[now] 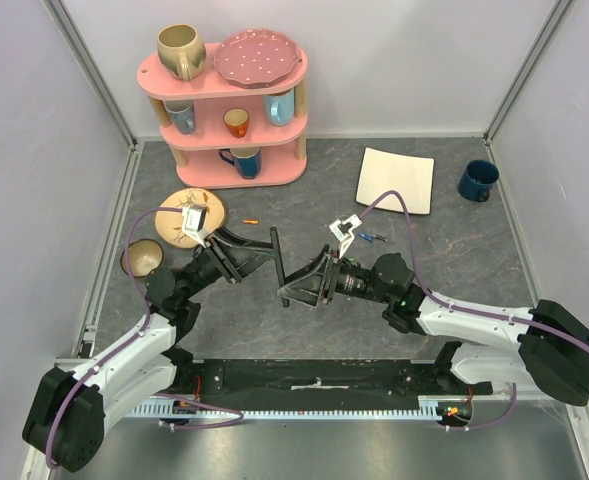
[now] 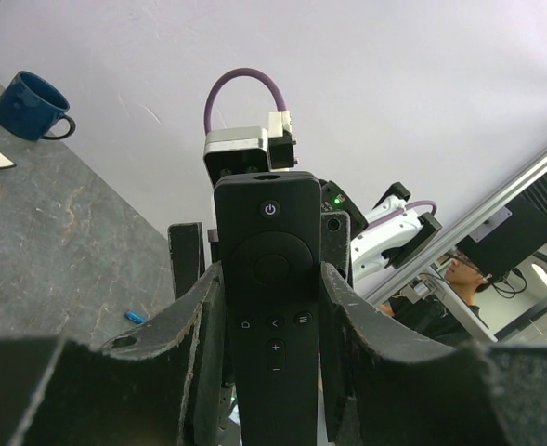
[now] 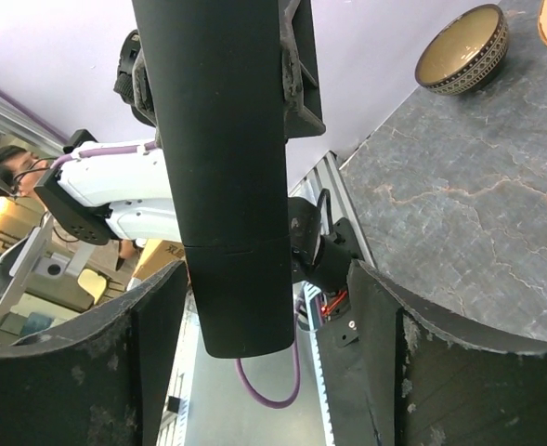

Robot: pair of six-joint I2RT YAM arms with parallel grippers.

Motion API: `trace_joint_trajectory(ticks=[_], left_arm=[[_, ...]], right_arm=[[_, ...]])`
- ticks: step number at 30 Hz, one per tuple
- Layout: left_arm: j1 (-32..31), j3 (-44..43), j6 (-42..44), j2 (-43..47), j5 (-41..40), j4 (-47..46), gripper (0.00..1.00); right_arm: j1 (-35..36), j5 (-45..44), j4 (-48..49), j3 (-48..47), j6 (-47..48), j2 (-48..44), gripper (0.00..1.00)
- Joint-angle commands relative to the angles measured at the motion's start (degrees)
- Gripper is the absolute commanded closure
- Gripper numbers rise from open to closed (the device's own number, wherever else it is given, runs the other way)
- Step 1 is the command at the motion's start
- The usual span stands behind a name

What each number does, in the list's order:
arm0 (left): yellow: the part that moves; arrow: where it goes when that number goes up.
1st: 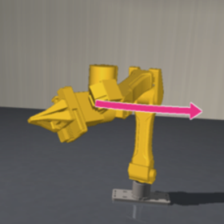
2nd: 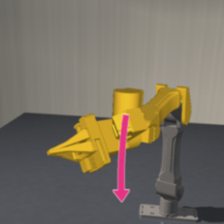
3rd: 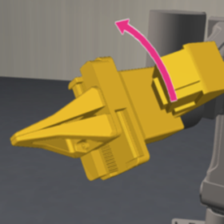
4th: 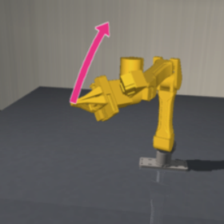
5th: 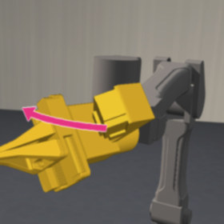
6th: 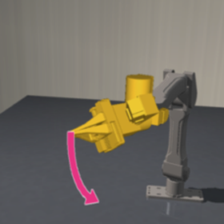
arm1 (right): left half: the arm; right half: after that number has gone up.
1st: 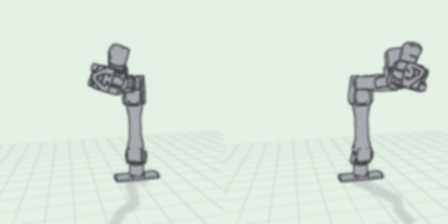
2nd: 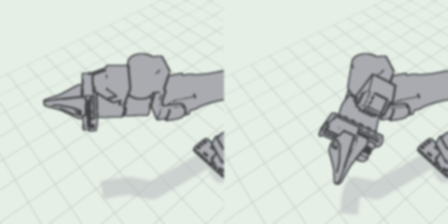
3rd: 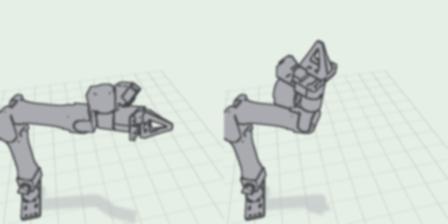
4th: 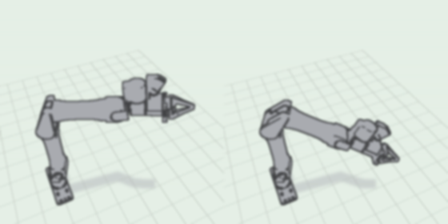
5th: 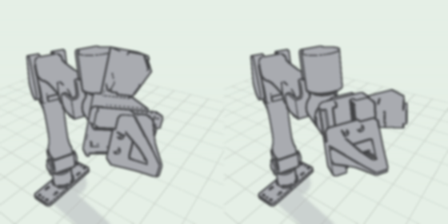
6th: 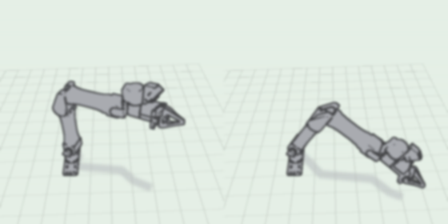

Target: Load the batteries into the remote control

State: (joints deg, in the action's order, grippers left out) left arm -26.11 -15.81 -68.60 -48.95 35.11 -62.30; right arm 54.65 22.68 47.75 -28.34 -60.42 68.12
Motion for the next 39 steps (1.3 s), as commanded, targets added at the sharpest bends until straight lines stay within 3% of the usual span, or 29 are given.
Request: trace_joint_trajectory(ticks=[1,16,19,20,21,22,27,30,32,37,39], left_arm=[[0.27,-0.53,-1.1,1.05,0.39,-1.68,0.98],[0.27,0.26,-2.33,0.7,0.57,-1.77,0.95],[0.27,-0.18,-2.24,0.35,1.18,-0.89,0.84],[0.27,-0.44,-2.33,0.35,1.45,-0.8,0.78],[0.27,-0.53,-2.42,0.26,1.54,-0.19,0.62],[0.27,-0.62,-2.5,0.26,1.54,0.25,0.54],[0.27,-2.11,-1.19,1.48,0.57,7.34,0.3],[0.79,-3.87,1.44,3.42,-0.92,12.63,0.21],[1.67,-5.27,3.38,4.91,-1.71,17.55,0.15],[3.08,-10.44,12.39,8.51,-4.87,30.98,0.13],[2.91,-12.83,16.98,10.53,-10.13,43.53,0.13]], right_arm=[[0.37,0.97,5.25,-1.9,-0.84,0.61,0.26],[0.45,3.51,9.12,-0.67,-1.63,1.67,0.57],[0.45,3.95,7.9,-0.49,-1.01,0.88,0.59],[0.37,4.13,7.63,-0.49,-0.84,0.7,0.59],[0.37,4.22,7.28,-0.4,-0.66,0.35,0.59],[0.37,4.22,6.05,-0.32,-0.05,-0.43,0.59],[0.45,4.39,-0.09,-1.28,3.29,-4.04,0.6],[0.37,3.61,-10.01,-2.85,8.73,-8.25,0.59],[0.45,1.51,-21.77,-4.87,14.94,-11.59,0.59],[0.54,-10.61,-53.11,-14.71,28.15,-15.29,0.59],[0.54,-15.35,-59.32,-18.75,33.84,-14.51,0.59]])
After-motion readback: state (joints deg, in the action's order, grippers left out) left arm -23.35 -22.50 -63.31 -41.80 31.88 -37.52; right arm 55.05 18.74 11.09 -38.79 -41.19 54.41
